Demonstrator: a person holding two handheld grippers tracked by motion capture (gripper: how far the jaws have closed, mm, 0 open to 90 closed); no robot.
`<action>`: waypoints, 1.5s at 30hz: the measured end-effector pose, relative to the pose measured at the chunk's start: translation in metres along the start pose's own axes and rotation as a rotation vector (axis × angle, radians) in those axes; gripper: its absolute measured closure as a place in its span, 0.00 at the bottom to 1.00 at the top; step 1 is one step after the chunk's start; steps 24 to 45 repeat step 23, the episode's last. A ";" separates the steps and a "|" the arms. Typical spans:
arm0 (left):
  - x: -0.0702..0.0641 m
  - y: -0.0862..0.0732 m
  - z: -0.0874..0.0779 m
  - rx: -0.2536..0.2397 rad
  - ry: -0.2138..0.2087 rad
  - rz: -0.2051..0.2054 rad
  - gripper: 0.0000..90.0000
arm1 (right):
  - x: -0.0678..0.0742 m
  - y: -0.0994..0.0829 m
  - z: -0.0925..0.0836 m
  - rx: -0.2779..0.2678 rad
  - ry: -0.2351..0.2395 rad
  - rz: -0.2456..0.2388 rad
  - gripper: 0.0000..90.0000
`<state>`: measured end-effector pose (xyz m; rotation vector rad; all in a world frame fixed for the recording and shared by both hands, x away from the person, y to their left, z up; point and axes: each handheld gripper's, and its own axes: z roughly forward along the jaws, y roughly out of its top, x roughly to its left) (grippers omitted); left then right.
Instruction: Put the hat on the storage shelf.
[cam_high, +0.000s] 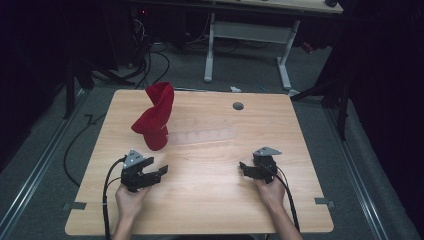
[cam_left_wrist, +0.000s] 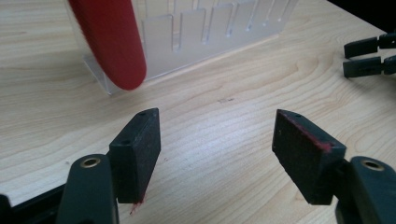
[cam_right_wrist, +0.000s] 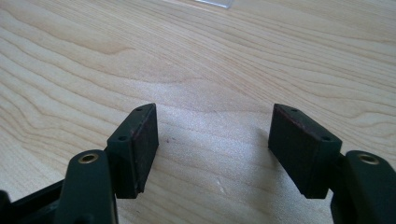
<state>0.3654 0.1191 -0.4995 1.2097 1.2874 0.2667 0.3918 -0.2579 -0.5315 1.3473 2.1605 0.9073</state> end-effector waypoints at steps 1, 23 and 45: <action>0.000 -0.002 0.001 0.009 0.001 0.002 0.36 | 0.000 0.000 0.000 0.000 0.000 0.000 0.37; 0.011 -0.044 0.031 0.098 0.150 0.176 0.32 | 0.000 0.000 0.000 0.000 0.000 0.001 0.37; 0.011 -0.044 0.031 0.098 0.150 0.176 0.32 | 0.000 0.000 0.000 0.000 0.000 0.001 0.37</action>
